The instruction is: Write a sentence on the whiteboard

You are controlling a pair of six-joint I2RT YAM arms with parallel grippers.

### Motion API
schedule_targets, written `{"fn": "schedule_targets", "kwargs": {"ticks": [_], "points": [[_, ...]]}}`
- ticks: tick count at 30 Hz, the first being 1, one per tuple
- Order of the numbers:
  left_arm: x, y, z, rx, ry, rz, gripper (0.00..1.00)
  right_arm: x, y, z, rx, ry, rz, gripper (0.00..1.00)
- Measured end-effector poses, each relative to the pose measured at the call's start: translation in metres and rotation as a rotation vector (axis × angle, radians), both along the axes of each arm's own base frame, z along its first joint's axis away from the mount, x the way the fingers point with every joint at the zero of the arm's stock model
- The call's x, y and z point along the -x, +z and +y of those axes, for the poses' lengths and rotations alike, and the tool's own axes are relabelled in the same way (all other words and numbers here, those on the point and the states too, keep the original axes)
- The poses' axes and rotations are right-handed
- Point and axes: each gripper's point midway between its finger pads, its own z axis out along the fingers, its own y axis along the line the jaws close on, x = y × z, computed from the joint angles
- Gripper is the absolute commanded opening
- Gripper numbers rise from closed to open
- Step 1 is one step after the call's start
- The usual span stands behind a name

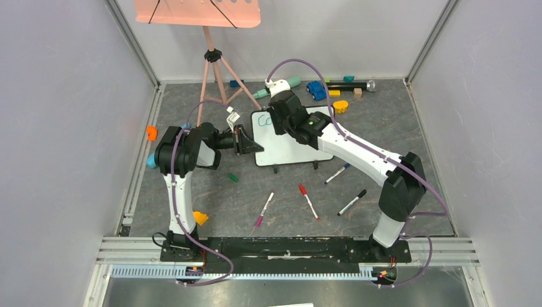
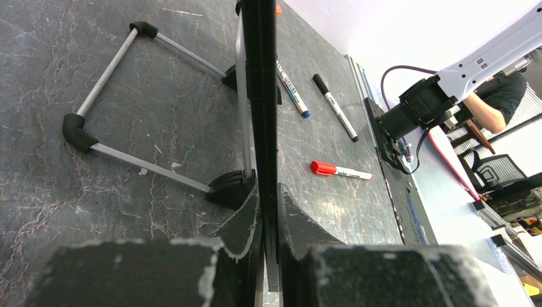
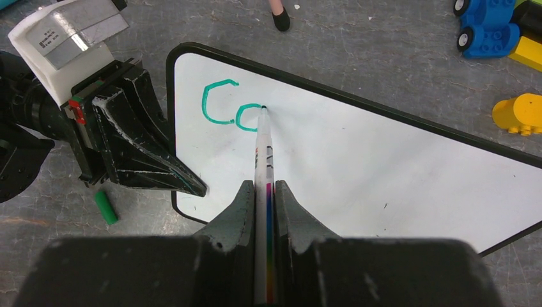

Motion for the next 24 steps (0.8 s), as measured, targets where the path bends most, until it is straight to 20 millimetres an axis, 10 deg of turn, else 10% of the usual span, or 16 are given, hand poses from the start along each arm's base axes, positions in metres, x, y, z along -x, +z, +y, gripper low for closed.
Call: {"fn": "schedule_targets", "kwargs": {"ticks": [24], "points": [[0.000,0.001,0.000,0.001,-0.003,-0.009,0.02,0.007,0.004,-0.005,-0.036,0.025,0.001,0.00]]}}
